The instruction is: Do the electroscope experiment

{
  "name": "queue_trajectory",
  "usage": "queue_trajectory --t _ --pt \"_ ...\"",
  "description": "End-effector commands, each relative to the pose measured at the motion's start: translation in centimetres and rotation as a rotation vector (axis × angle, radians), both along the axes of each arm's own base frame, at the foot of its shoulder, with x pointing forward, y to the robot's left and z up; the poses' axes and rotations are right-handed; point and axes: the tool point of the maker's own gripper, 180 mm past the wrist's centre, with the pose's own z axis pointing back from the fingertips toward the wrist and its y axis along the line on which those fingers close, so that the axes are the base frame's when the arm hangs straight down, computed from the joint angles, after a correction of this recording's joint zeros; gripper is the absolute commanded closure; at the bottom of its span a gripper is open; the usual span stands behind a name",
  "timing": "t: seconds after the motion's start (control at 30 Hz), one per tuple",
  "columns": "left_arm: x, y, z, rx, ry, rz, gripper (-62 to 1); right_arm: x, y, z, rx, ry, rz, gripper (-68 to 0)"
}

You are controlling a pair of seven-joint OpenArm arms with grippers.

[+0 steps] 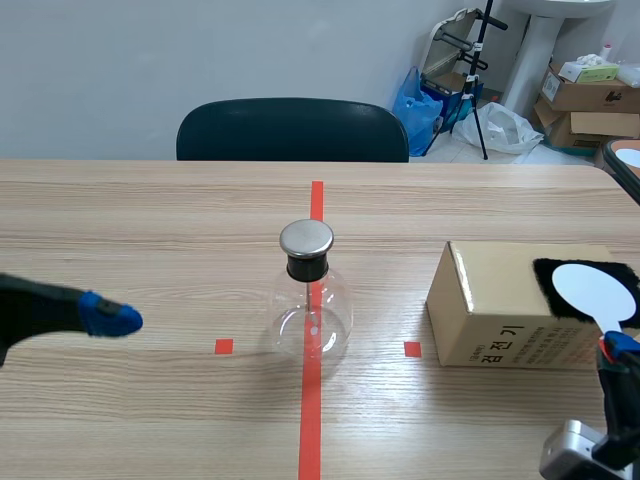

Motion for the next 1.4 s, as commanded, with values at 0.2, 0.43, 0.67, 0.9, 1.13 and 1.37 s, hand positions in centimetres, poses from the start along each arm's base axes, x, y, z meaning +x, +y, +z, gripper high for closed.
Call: queue_trajectory --t 0.2,0.43,0.67,0.9,1.13,1.37 --pt "0.8 0.2 1.6 -0.037 -0.035 0.021 -62.3 0.2 -1.3 1.5 -0.044 -0.069 -0.012 -1.7" --pt "0.8 0.2 1.6 -0.036 -0.035 0.02 -62.3 -0.2 -1.0 0.6 -0.062 -0.038 0.026 -1.7" --pt "0.8 0.2 1.4 -0.029 -0.033 0.02 -62.3 -0.3 0.1 0.6 -0.055 -0.04 0.083 -1.7" --pt "0.8 0.2 1.4 -0.029 -0.033 0.02 -62.3 0.0 -2.9 0.5 -0.079 -0.028 -0.077 -1.7" --pt "0.8 0.2 1.4 -0.029 -0.034 0.021 -62.3 0.0 -3.0 0.3 -0.082 -0.022 -0.096 -1.7" --pt "0.8 0.2 1.4 -0.03 -0.034 0.022 -62.3 -0.5 0.4 -0.2 -0.092 -0.004 0.103 -1.7"
